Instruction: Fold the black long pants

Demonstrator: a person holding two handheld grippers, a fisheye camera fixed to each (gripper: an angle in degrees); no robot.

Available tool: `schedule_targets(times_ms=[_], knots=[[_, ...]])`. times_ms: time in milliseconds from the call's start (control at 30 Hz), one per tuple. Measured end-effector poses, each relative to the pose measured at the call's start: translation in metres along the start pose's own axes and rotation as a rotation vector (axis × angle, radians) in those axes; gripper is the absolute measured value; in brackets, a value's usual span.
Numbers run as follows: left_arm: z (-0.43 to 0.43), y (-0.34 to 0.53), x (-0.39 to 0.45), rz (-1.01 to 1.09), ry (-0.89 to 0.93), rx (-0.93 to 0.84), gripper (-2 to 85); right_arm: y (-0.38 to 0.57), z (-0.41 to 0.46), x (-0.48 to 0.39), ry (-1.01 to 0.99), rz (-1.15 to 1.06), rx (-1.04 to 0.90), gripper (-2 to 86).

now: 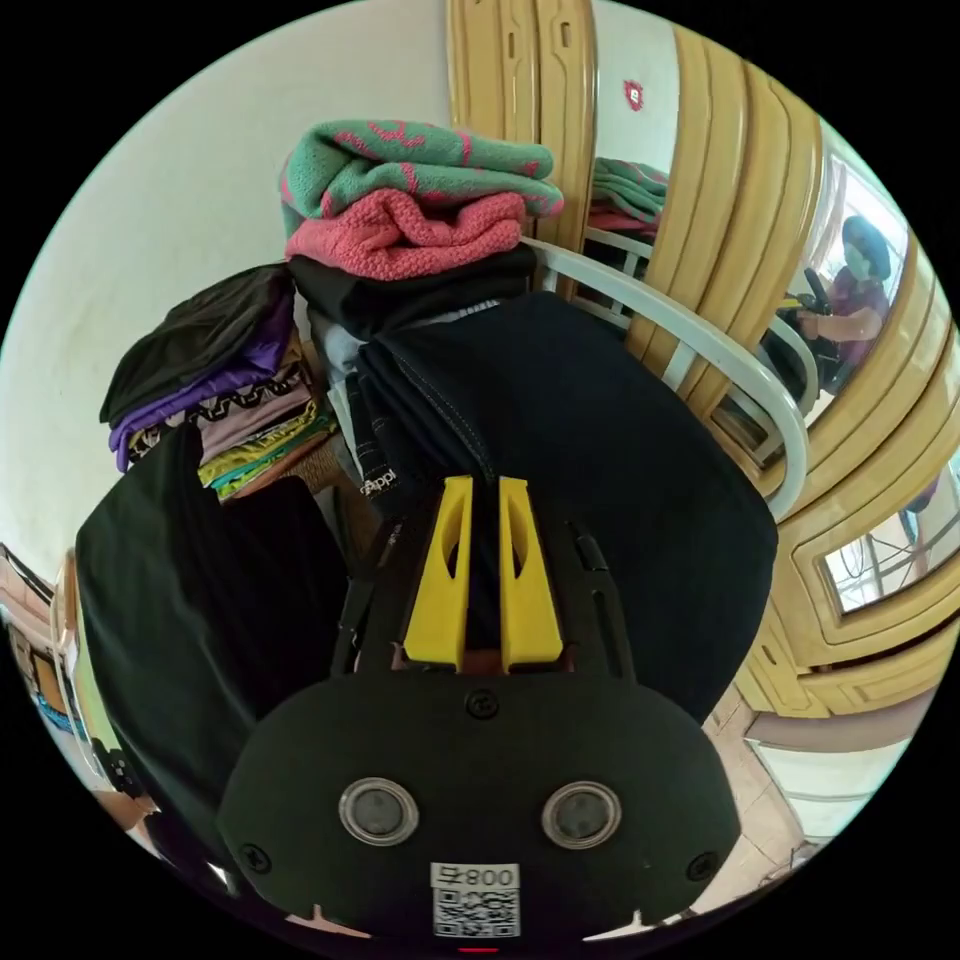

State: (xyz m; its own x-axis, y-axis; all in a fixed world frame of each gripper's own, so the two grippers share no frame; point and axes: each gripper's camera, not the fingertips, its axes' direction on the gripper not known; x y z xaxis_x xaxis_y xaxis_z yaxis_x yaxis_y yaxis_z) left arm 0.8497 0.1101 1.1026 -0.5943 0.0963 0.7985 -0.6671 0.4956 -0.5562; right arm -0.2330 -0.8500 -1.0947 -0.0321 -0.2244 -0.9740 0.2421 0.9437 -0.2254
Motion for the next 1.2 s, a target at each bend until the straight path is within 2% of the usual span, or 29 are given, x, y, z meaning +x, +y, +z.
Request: schedule_targets(times_ms=[167, 267, 433, 567, 733, 1000, 1200], knots=[[-0.034, 0.033, -0.015, -0.028, 0.022, -0.013, 0.2, -0.007, -0.011, 0.03, -0.059, 0.117, 0.048, 2.9], [-0.057, 0.057, -0.028, -0.035, 0.043, -0.011, 0.1, -0.004, -0.037, 0.056, -0.139, 0.203, 0.147, 2.5], [-0.099, 0.104, -0.058, -0.109, 0.161, -0.012, 0.1, 0.013, -0.112, 0.112, -0.42, 0.335, 0.374, 2.0], [-0.156, 0.153, -0.067, -0.106, 0.199, 0.033, 0.1, 0.008, -0.174, 0.114, -0.563, 0.295, 0.511, 1.9], [-0.256, 0.222, -0.083, -0.102, 0.209, 0.153, 0.2, -0.022, -0.289, 0.061, -0.726, 0.143, 0.696, 1.8], [-0.483, 0.402, -0.132, -0.202, 0.176, 0.566, 1.3, -0.045, -0.464, -0.076, -1.011, -0.192, 0.886, 1.7], [-0.628, 0.552, -0.15, -0.202, 0.207, 0.851, 8.5, -0.029, -0.55, -0.19, -1.205, -0.392, 0.884, 1.6]])
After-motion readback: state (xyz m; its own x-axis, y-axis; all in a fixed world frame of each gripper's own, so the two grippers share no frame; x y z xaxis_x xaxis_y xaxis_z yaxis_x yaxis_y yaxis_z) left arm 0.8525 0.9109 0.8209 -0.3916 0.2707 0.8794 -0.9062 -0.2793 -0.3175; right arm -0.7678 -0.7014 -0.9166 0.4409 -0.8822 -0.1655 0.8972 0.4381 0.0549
